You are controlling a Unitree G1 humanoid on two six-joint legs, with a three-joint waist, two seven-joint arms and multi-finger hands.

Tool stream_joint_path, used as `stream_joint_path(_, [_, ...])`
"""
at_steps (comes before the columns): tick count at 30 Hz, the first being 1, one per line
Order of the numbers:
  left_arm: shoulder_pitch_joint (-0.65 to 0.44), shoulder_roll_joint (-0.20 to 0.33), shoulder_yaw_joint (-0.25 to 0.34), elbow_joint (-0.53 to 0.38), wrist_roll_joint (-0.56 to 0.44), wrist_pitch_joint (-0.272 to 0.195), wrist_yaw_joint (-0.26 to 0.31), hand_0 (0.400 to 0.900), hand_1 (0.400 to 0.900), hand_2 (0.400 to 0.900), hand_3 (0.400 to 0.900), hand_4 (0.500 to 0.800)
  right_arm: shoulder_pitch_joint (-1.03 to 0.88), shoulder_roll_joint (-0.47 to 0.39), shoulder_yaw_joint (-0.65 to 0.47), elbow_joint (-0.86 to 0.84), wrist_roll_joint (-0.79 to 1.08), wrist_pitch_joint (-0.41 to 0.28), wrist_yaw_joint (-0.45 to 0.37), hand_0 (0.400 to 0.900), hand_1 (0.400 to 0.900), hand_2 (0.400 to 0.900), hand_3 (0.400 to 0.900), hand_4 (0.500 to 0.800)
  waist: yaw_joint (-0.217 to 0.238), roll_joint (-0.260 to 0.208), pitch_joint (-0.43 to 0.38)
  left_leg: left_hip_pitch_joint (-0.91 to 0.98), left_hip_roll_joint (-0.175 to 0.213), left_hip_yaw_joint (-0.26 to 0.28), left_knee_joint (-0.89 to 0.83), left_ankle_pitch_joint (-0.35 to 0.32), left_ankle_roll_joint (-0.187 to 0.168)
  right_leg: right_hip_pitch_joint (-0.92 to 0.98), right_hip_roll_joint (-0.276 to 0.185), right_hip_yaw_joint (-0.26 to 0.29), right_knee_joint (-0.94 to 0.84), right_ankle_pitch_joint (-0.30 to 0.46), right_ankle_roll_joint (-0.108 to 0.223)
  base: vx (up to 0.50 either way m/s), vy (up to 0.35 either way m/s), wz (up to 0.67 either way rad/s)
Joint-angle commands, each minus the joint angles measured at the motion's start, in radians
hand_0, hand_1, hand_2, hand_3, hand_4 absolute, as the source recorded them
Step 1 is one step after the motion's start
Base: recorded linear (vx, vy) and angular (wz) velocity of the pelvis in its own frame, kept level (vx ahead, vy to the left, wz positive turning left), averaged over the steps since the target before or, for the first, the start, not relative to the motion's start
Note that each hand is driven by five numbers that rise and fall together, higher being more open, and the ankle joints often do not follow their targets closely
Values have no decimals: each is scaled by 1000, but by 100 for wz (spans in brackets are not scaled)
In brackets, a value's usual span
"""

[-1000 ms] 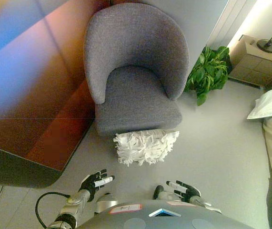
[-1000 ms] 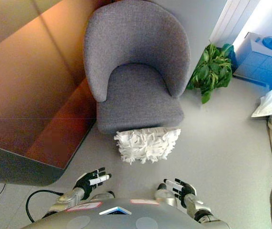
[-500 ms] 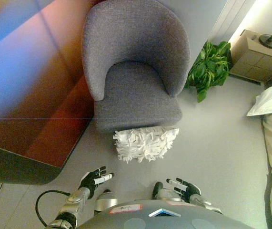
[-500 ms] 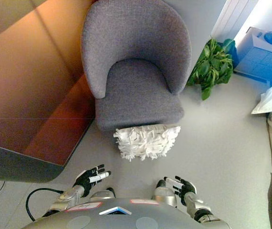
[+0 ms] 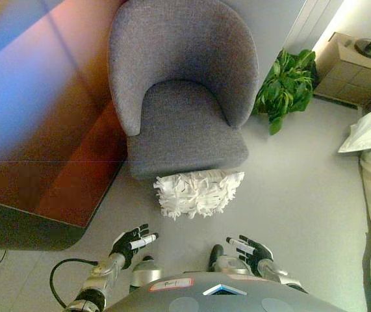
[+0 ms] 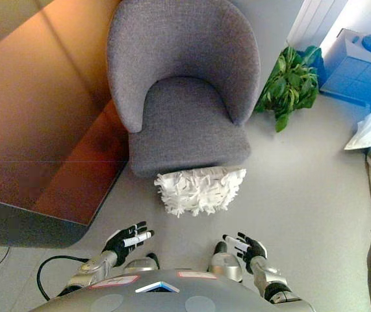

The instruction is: Pick up the pillow and put it on the sofa.

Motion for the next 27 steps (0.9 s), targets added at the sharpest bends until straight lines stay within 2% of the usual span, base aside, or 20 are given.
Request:
stream_joint_path(1, [-49, -16, 50, -70, -103, -17, -16, 900, 900, 900, 900, 800, -67, -73, 22, -42, 0, -22, 21, 900, 900, 900, 900, 800, 20, -6, 30, -121, 22, -64, 266, -48, 23, 13, 26, 13, 62, -75, -20, -5, -136, -8])
stream_joint_path(4, [-42, -23, 87, -80, -179, -17, -11, 900, 900, 900, 900, 800, -68, -91, 27, -87, 21, -10, 29, 900, 900, 900, 900, 800, 26, -20, 57, -197, 44, -127, 489, -9, 16, -11, 23, 14, 86, -81, -59, 20, -130, -10])
stream_joint_path(6, [-24, -32, 110, -81, -198, -16, -20, 900, 900, 900, 900, 800, -57, -102, 24, -106, 28, -7, 34, 900, 900, 900, 900, 800, 33, -26, 68, -247, 35, -166, 597, 12, 16, -10, 22, 16, 89, -79, -73, 78, -84, -13])
stream_joint_path(9, [7, -41, 135, -100, -206, -10, -35, 900, 900, 900, 900, 800, -41, -106, 17, -128, 32, -10, 34, 900, 900, 900, 900, 800, 52, -32, 83, -306, 5, -203, 605, 41, 21, 7, 22, 37, 87, -85, -69, 124, -7, -16])
stream_joint_path(12, [27, -44, 151, -115, -207, 6, -35, 900, 900, 900, 900, 800, -36, -112, 11, -160, 23, -6, 37, 900, 900, 900, 900, 800, 76, -4, 99, -300, 24, -200, 406, 136, -13, 56, 54, 55, 71, -118, -62, 215, 109, -22])
stream_joint_path(15, [33, -50, 146, -98, -188, 6, -22, 900, 900, 900, 900, 800, -16, -113, 16, -202, 40, 2, 29, 900, 900, 900, 900, 800, 89, 38, 97, -315, 67, -183, 165, 257, -54, 111, 92, 75, 58, -157, -59, 311, 160, -27])
stream_joint_path(17, [37, -60, 141, -75, -178, -5, -20, 900, 900, 900, 900, 800, 5, -111, 16, -219, 51, -4, 37, 900, 900, 900, 900, 800, 99, 51, 101, -347, 80, -171, 92, 312, -67, 154, 107, 93, 53, -180, -63, 361, 133, -28])
stream_joint_path(19, [45, -66, 138, -63, -160, -14, -23, 900, 900, 900, 900, 800, 32, -107, 18, -247, 57, -10, 54, 900, 900, 900, 900, 800, 107, 64, 107, -382, 95, -131, 68, 354, -81, 190, 119, 97, 57, -206, -71, 377, 122, -17])
stream_joint_path(20, [46, -67, 136, -61, -153, -14, -21, 900, 900, 900, 900, 800, 39, -106, 20, -265, 58, -5, 60, 900, 900, 900, 900, 800, 108, 67, 109, -397, 103, -116, 82, 362, -85, 200, 120, 93, 61, -217, -76, 412, 149, -22])
stream_joint_path(23, [49, -68, 138, -49, -139, -23, 4, 900, 900, 900, 900, 800, 44, -106, 35, -289, 30, 1, 89, 900, 900, 900, 900, 800, 103, 68, 107, -382, 115, -78, 85, 329, -73, 208, 104, 69, 77, -233, -72, 412, 139, -24])
stream_joint_path(25, [46, -55, 148, -36, -121, -29, 19, 900, 900, 900, 900, 800, 55, -104, 43, -309, 8, 10, 89, 900, 900, 900, 900, 800, 101, 59, 101, -378, 106, -86, 130, 275, -66, 233, 85, 60, 134, -283, -66, 480, 132, -16])
stream_joint_path(26, [44, -49, 149, -38, -119, -31, 18, 900, 900, 900, 900, 800, 55, -103, 45, -314, 8, 14, 94, 900, 900, 900, 900, 800, 104, 62, 101, -382, 117, -65, 140, 268, -43, 230, 84, 49, 150, -281, -64, 409, 136, -11])
stream_joint_path(27, [40, -33, 152, -43, -110, -35, 15, 900, 900, 900, 900, 800, 56, -97, 47, -323, -6, 25, 111, 900, 900, 900, 900, 800, 101, 43, 95, -370, 103, -60, 151, 211, -34, 243, 64, 44, 182, -304, -47, 322, 133, 0])
